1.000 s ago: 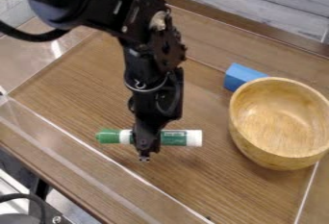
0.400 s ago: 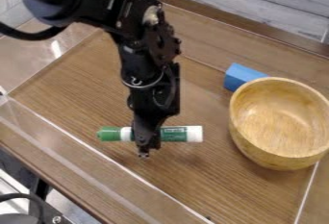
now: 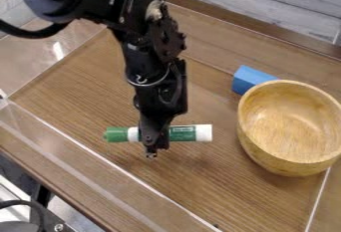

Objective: Put the green marker in the brown bowl

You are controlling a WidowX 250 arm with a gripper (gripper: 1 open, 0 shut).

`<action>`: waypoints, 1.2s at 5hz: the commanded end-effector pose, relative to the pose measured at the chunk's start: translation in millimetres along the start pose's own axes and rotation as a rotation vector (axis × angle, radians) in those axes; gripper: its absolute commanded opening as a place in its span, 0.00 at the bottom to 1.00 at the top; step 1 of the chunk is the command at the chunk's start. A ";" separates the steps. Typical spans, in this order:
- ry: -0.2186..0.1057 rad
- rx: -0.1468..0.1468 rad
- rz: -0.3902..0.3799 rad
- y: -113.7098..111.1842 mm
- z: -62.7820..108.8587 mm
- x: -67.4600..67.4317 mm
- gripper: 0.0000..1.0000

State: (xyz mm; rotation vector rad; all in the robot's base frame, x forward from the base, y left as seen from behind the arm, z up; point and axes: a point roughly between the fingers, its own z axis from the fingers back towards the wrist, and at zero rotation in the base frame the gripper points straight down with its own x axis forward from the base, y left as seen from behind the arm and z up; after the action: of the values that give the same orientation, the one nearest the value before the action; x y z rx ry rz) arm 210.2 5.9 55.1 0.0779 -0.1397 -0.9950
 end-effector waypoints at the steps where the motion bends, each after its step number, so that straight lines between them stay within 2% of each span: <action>1: -0.038 0.049 0.013 13.8 9.9 6.2 0.00; 4: -0.069 0.066 0.036 21.2 12.3 7.1 0.00; 6: -0.074 0.085 0.061 31.1 13.3 5.3 0.00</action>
State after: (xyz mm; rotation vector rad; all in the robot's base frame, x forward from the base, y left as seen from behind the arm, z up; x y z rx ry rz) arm 223.7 15.9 59.9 0.0838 -0.2022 -0.9373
